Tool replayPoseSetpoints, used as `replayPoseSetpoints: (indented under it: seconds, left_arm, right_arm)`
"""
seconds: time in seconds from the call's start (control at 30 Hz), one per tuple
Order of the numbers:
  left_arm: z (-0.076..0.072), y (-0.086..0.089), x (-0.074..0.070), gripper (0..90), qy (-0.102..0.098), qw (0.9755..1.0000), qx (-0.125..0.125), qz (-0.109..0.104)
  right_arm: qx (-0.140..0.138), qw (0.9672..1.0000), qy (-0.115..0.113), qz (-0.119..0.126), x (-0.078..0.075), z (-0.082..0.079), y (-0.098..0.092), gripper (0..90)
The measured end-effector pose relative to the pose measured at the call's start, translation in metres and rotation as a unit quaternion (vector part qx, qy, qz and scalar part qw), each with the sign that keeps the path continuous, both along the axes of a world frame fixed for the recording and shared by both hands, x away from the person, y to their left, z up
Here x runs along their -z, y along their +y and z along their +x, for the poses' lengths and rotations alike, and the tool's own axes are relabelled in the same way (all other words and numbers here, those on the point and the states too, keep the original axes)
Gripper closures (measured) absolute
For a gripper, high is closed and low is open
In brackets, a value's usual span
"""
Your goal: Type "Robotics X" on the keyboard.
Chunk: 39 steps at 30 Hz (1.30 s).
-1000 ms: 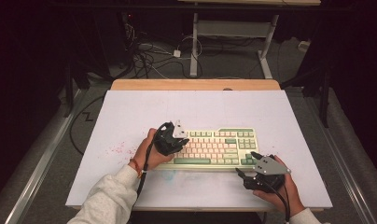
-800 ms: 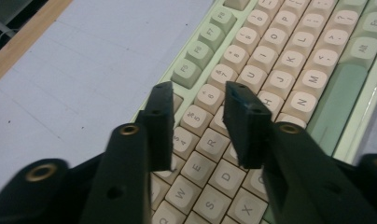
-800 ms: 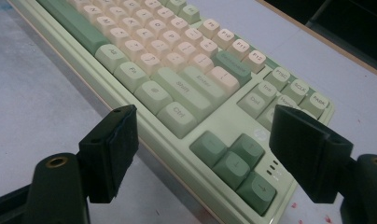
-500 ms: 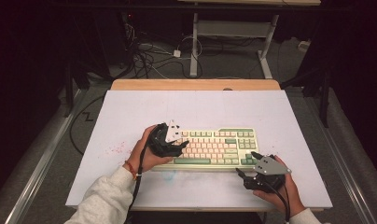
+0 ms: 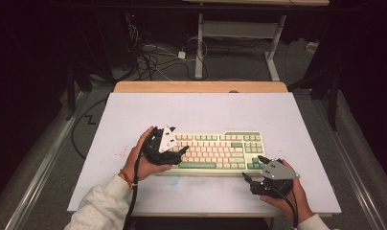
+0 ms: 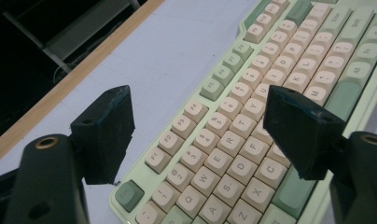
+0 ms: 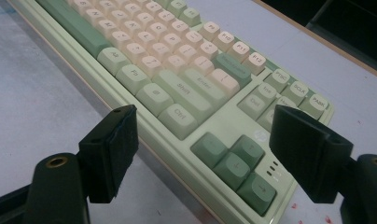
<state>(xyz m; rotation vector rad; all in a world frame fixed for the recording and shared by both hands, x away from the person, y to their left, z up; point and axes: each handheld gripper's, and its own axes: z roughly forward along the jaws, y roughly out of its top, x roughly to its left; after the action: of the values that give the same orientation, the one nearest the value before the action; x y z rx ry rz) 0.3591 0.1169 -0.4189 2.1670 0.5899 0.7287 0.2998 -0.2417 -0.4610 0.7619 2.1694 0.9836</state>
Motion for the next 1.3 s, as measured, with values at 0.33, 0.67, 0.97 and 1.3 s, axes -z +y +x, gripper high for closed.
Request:
replayPoseSetpoints:
  seconds: [0.33, 0.67, 0.97, 1.3]
  left_arm:
    - [-0.014, 0.018, 0.001, 22.6, -0.033, 0.9994, -0.014, 0.002]
    - [-0.022, 0.038, 0.011, 19.9, -0.023, 0.9992, -0.025, 0.019]
    - [-0.032, 0.052, 0.019, 19.2, -0.027, 0.9988, -0.03, 0.027]
    - [-0.041, 0.064, 0.032, 19.3, -0.008, 0.9986, -0.039, 0.036]
  right_arm:
    - [-0.002, 1.0, 0.001, 0.003, -0.001, 0.0, 0.0, 24.1]
    - [-0.002, 1.0, 0.001, 0.005, -0.002, 0.0, 0.0, 24.2]
    - [0.0, 1.0, 0.002, 0.005, -0.002, 0.0, 0.0, 24.1]
    - [0.001, 0.9998, 0.007, 0.02, -0.003, 0.001, -0.003, 24.5]
